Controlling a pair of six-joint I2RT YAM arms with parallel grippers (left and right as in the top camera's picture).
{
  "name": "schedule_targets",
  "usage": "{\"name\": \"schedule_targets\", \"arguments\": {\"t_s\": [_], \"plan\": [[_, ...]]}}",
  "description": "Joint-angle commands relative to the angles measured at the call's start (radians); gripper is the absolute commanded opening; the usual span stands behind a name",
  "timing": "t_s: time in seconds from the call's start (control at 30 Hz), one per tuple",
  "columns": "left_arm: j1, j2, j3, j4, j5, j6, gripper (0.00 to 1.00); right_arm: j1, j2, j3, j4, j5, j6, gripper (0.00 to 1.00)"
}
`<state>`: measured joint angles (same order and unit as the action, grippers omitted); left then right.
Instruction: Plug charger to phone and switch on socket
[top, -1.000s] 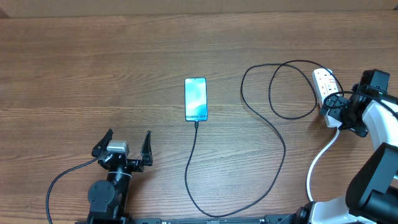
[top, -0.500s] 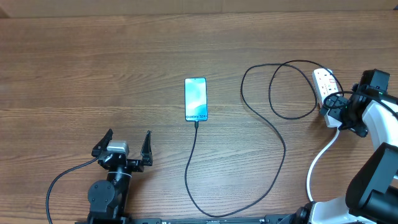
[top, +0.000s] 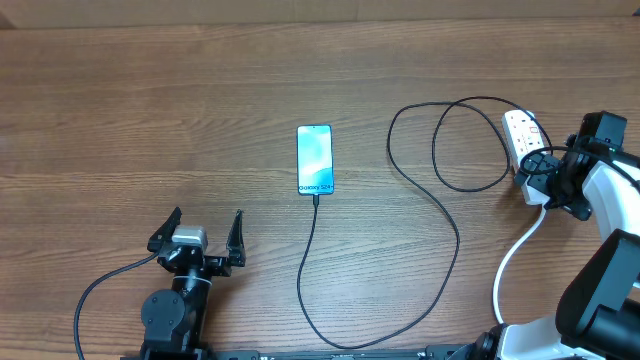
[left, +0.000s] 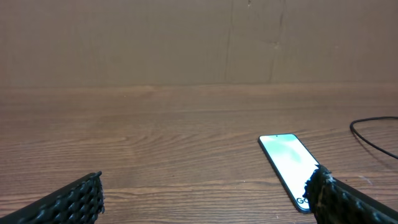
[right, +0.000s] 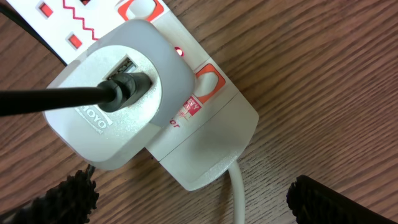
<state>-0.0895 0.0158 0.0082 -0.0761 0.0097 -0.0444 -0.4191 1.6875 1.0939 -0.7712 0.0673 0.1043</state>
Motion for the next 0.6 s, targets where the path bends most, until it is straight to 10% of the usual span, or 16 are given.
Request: {"name": "schedule_targets", "arguments": {"t_s": [0.0, 0.57], "plan": [[0.006, -0.011, -0.003, -0.002, -0.013, 0.023, 1.0, -0.001, -0.019, 0.019, 0.006, 0.01, -0.002, 1.0], [0.006, -0.011, -0.003, -0.002, -0.013, 0.023, 1.0, 0.001, -0.299, 0.019, 0.006, 0.01, -0.002, 1.0]]}}
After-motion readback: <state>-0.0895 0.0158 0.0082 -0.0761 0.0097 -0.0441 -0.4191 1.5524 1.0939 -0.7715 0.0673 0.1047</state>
